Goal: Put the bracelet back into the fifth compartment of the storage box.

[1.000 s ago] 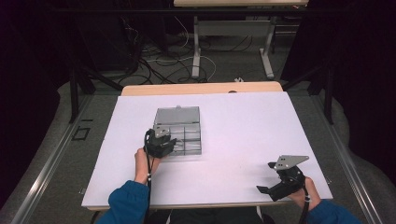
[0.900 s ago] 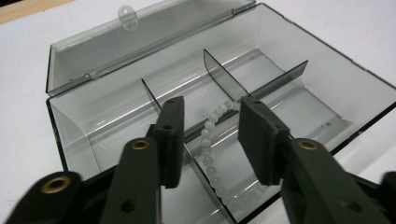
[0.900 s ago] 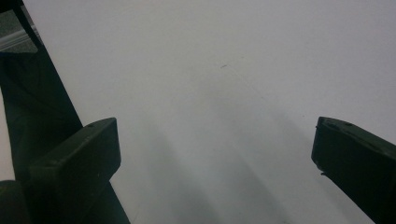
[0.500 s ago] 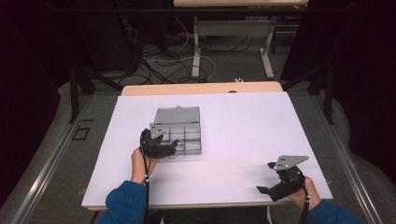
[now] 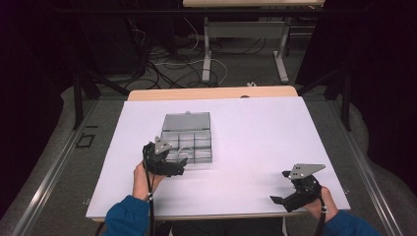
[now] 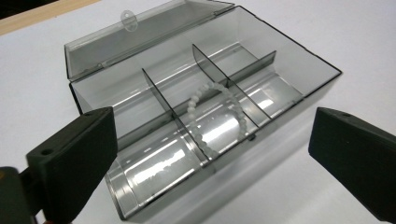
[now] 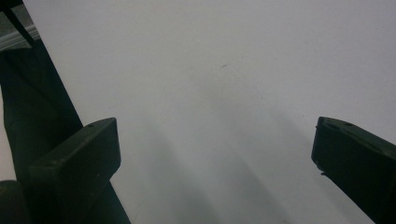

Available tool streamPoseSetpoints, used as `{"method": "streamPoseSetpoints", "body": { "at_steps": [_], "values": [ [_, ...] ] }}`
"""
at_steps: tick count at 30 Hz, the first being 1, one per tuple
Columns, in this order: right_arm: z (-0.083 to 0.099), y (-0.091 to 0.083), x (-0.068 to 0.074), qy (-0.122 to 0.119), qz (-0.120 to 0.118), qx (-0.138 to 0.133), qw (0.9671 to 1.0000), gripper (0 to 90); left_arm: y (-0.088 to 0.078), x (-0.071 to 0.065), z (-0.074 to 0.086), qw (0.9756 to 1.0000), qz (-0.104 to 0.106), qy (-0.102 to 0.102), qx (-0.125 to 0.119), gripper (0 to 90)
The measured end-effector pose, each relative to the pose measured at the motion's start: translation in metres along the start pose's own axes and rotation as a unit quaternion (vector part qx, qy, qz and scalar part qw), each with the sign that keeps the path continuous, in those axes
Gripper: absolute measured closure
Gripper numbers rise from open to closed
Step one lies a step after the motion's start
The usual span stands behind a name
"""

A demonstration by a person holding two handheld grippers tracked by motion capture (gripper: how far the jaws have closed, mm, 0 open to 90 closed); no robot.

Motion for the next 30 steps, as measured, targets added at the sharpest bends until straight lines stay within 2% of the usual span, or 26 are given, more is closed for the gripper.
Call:
{"method": "streamPoseSetpoints", "body": {
  "at_steps": [6, 9, 12, 14, 15, 21, 29, 30],
  "values": [
    [0.000, 0.001, -0.001, -0.006, 0.002, -0.005, 1.0000, 0.9, -0.014, -0.004, 0.013, 0.9998, 0.008, 0.016, 0.000, 0.2],
    [0.000, 0.000, -0.001, -0.005, -0.001, 0.001, 1.0000, 0.9, -0.022, -0.006, 0.018, 0.9997, 0.010, 0.020, -0.001, 0.2],
    [0.000, 0.002, 0.000, -0.002, 0.003, -0.006, 1.0000, 0.9, -0.029, -0.007, 0.021, 0.9997, 0.010, 0.021, -0.006, 0.2],
    [0.000, 0.001, 0.000, -0.003, 0.000, 0.003, 1.0000, 0.9, -0.033, -0.008, 0.023, 0.9996, 0.010, 0.024, -0.009, 0.2],
    [0.000, 0.001, 0.000, -0.003, 0.000, -0.004, 1.0000, 0.9, -0.034, -0.009, 0.025, 0.9996, 0.012, 0.025, -0.010, 0.2],
    [0.000, 0.001, -0.001, -0.006, 0.002, -0.005, 1.0000, 0.9, -0.041, -0.015, 0.032, 0.9991, 0.015, 0.040, -0.009, 0.2],
    [0.000, 0.001, 0.000, -0.005, 0.001, -0.003, 1.0000, 0.9, -0.052, -0.017, 0.043, 0.9989, 0.013, 0.044, -0.013, 0.1],
    [0.001, 0.000, 0.000, -0.005, -0.001, 0.004, 1.0000, 0.9, -0.052, -0.017, 0.044, 0.9990, 0.013, 0.041, -0.015, 0.1]
  ]
}}
Point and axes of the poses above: each handheld gripper's, and its own axes: y roughly forward along the jaws, z roughly out of its underside, x roughly to its left, the point moved 5 cm from there along y, roughly forward along the jaws, and after that the axes turned 6 degrees about y, right-handed, at the moved point
